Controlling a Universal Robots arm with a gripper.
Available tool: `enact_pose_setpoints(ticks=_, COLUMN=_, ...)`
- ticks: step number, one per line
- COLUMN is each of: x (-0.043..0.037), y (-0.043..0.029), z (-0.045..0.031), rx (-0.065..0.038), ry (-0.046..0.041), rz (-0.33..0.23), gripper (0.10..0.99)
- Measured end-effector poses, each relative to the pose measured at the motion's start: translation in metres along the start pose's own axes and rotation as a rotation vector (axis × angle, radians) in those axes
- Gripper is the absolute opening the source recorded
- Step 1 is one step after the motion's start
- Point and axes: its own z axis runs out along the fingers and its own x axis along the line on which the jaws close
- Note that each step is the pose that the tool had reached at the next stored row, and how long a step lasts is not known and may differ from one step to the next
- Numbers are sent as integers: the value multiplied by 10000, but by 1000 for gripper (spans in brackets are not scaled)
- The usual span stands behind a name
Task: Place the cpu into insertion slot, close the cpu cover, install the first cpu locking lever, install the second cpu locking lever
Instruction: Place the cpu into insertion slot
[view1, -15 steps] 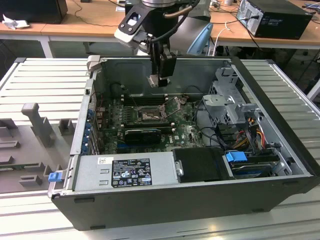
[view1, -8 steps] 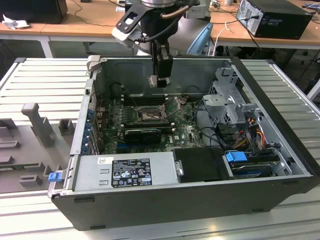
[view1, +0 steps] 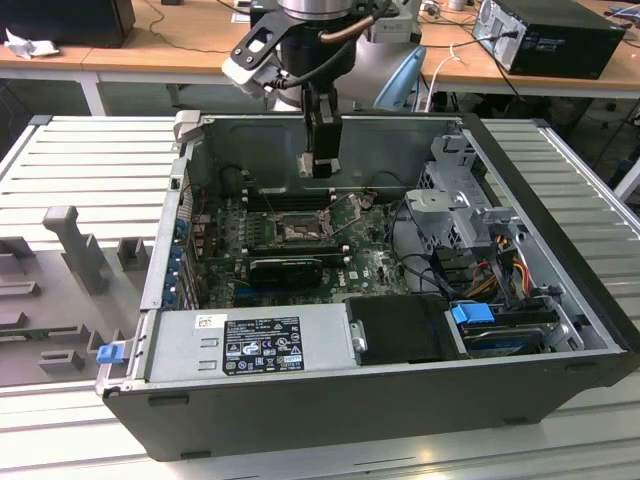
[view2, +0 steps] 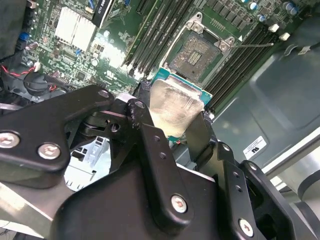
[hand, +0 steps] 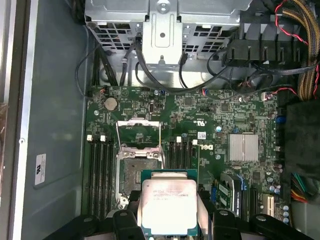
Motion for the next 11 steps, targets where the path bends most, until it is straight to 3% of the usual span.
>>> enact_pose_setpoints(ticks=11, x=-1, y=-4, z=48, rx=-5, ry=-30, rz=378, gripper=525)
